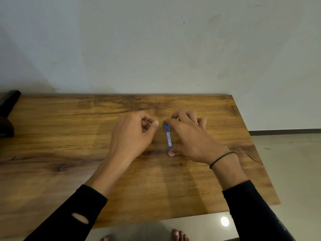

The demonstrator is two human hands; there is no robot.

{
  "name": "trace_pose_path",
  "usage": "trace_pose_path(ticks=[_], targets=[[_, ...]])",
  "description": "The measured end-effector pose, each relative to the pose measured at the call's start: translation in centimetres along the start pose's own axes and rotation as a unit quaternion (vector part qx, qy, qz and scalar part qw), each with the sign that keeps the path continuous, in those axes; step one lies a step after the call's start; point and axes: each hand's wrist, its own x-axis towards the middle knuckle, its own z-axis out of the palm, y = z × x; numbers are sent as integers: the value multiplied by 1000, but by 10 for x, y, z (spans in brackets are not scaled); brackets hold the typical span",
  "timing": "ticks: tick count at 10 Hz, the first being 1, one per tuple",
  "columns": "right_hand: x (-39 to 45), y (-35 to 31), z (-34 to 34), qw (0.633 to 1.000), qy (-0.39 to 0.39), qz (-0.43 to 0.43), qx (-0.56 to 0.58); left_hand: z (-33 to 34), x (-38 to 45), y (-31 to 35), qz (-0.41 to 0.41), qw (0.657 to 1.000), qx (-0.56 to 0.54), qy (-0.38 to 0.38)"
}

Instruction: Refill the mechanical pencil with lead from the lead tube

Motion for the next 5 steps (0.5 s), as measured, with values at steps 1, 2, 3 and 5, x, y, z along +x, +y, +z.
trace_pose_path(ticks=[1,2,3,5], targets=[[4,5,3,1000,1,-4,1,-1,-4,-9,20,999,9,23],[1,4,3,1000,3,-10,6,-4,-14,-14,20,999,9,27],[-1,0,-4,1000,3,0,18,-12,-26,-17,6,999,24,40],[-16,-31,-27,996,-14,77,43,-46,-57,12,-50,990,115,-59]])
